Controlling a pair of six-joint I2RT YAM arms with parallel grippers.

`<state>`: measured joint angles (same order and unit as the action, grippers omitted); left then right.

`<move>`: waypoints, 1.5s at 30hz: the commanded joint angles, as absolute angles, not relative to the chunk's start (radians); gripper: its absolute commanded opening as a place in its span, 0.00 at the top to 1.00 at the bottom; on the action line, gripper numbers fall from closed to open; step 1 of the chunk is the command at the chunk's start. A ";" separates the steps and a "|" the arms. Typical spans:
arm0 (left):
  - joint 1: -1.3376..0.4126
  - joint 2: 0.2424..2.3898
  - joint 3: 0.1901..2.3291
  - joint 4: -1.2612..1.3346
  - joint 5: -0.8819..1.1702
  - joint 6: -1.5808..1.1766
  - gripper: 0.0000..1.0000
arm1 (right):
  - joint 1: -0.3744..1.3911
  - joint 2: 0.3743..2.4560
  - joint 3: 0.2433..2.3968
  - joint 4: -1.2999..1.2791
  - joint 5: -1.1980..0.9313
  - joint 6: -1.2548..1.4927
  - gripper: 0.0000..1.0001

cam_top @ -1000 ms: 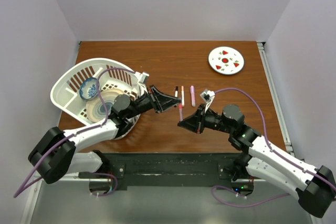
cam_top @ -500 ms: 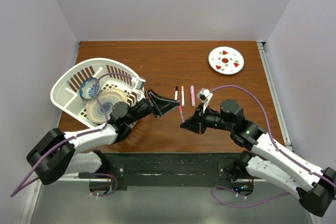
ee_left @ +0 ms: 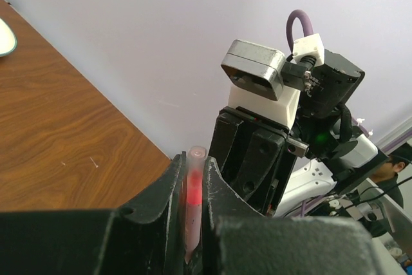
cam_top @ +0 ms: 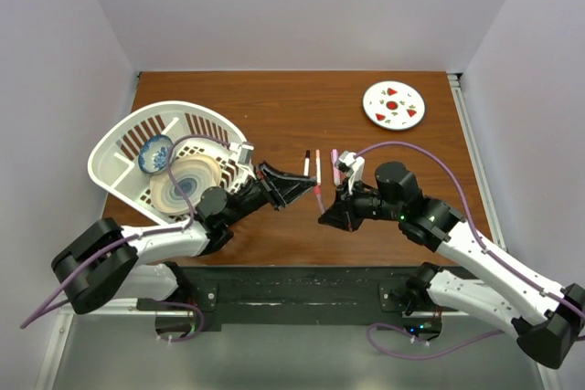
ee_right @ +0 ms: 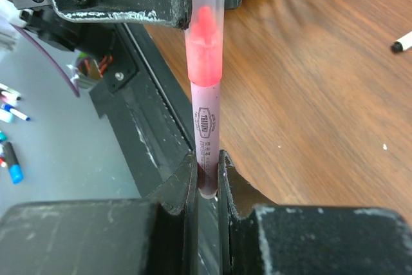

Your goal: Insert the pens into the pen caps

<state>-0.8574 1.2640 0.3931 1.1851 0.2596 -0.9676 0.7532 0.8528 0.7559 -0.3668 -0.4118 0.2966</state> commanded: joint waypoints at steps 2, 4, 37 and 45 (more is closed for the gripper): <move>-1.011 1.330 0.318 1.017 0.591 -1.000 1.00 | 0.726 0.853 0.946 0.018 -0.218 0.209 1.00; -1.022 1.338 0.304 1.043 0.588 -1.008 1.00 | 0.727 0.856 0.960 0.011 -0.198 0.178 1.00; -0.756 1.274 0.966 0.134 0.045 -0.597 1.00 | 0.726 0.563 0.695 -0.264 -0.318 0.344 0.22; -0.667 1.603 1.189 -0.032 -0.073 -0.575 1.00 | 0.726 0.495 0.735 -0.342 -0.262 0.377 0.03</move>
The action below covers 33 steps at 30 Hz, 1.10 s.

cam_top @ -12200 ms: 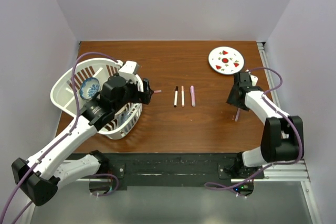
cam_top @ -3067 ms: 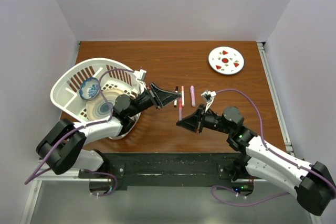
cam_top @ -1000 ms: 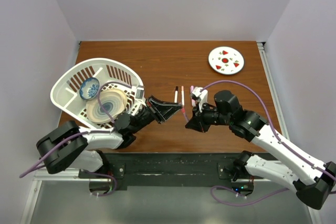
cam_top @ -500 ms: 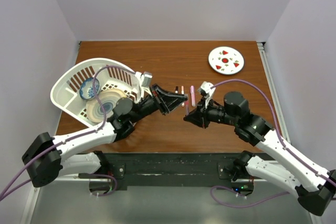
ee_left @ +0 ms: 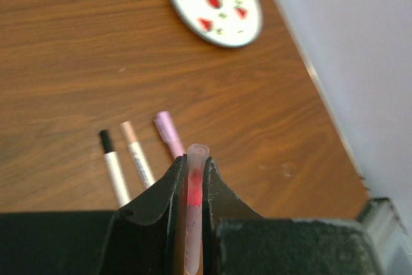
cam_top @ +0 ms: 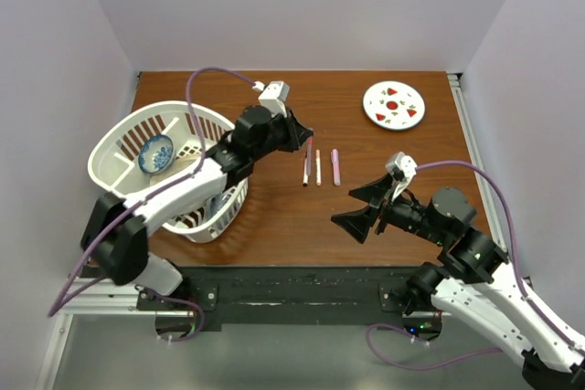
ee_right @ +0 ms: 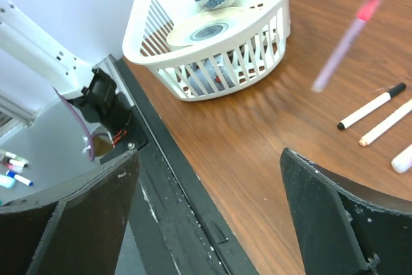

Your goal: Insert the pens into the pen caps

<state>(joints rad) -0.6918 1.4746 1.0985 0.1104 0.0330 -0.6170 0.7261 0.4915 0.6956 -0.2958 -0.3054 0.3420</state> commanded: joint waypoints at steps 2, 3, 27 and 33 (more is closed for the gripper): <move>-0.664 1.693 1.225 -0.050 -0.093 -0.571 1.00 | 0.727 0.497 0.741 -0.354 -0.256 0.380 0.02; -0.663 1.721 1.238 -0.075 -0.129 -0.568 1.00 | 0.727 0.494 0.744 -0.362 -0.249 0.382 0.02; -0.621 1.899 1.382 -0.120 -0.115 -0.615 0.61 | 0.726 0.445 0.693 -0.350 -0.155 0.460 0.01; -0.621 1.701 1.315 0.017 -0.005 -0.549 0.32 | 0.727 0.451 0.676 -0.371 -0.097 0.489 0.01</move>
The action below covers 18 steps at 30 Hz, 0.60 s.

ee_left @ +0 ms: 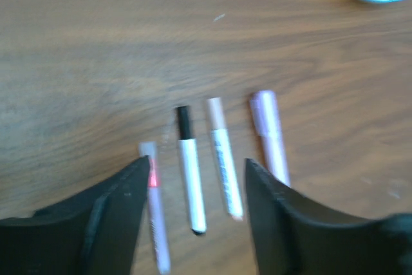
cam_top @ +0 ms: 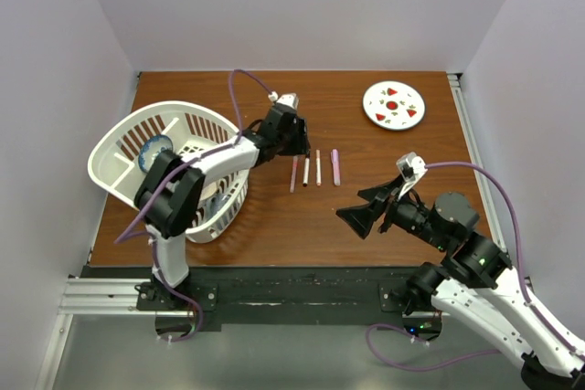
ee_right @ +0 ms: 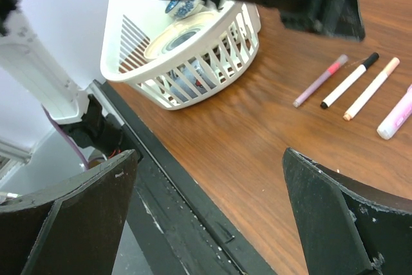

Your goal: Insert the pens into the pen caps

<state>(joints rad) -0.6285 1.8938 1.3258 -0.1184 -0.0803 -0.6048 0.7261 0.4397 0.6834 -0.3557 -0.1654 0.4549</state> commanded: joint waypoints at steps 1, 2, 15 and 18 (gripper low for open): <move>-0.621 1.675 1.312 0.015 0.020 -0.534 0.30 | 0.727 0.449 0.676 -0.377 -0.081 0.497 0.02; -0.623 1.648 1.304 0.014 0.053 -0.519 0.28 | 0.727 0.448 0.676 -0.382 -0.071 0.509 0.01; -0.624 0.980 0.801 0.331 0.316 -0.356 0.00 | 0.727 0.480 0.721 -0.462 0.173 0.620 0.01; -0.624 0.911 0.708 0.382 0.389 -0.360 0.00 | 0.726 0.503 0.739 -0.479 0.242 0.647 0.01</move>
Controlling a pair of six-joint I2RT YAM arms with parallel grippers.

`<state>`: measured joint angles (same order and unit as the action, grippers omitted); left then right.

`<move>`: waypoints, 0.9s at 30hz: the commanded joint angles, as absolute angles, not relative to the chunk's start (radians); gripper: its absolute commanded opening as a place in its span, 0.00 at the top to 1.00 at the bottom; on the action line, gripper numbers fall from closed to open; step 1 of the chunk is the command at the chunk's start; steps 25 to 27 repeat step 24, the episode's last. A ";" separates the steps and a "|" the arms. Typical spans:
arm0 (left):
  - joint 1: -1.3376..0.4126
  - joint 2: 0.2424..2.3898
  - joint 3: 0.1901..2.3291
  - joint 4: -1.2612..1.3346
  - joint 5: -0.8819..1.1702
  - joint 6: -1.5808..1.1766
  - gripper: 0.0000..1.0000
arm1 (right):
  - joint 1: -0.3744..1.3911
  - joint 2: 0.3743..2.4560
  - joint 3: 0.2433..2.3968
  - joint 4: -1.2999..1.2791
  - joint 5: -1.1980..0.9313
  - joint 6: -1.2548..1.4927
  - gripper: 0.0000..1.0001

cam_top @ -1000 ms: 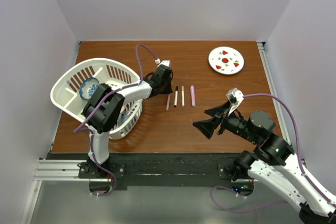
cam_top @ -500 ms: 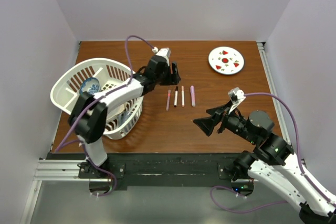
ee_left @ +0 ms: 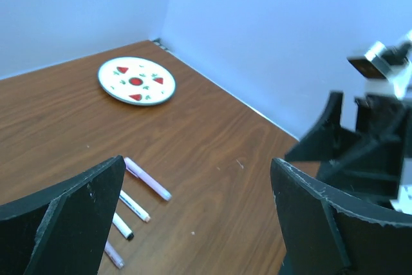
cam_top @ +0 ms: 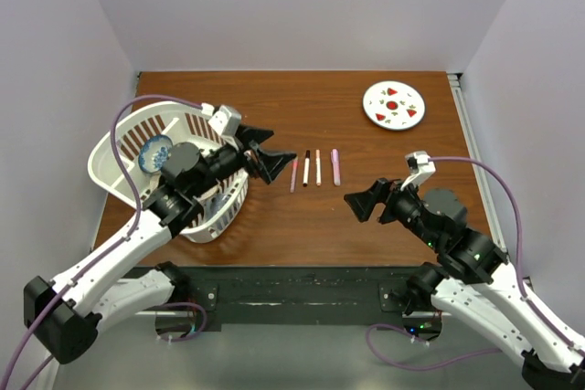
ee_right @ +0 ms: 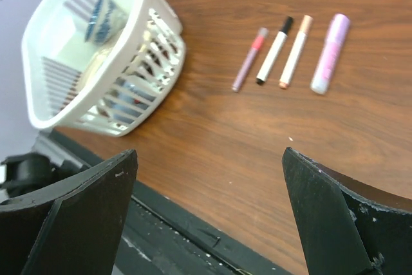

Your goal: Insert the pens into the pen caps

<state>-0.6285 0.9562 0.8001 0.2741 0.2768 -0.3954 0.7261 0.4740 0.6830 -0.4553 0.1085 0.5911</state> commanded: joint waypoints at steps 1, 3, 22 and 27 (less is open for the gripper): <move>-0.626 0.899 0.690 0.417 0.400 -0.371 0.00 | 0.726 0.508 0.744 -0.482 0.261 0.652 0.01; -0.624 0.873 0.651 0.448 0.428 -0.417 0.00 | 0.726 0.518 0.756 -0.486 0.281 0.643 0.01; -0.627 0.836 0.615 0.440 0.457 -0.446 0.00 | 0.726 0.535 0.793 -0.437 0.322 0.595 0.01; -0.627 0.836 0.617 0.439 0.456 -0.445 0.00 | 0.727 0.538 0.796 -0.439 0.315 0.589 0.01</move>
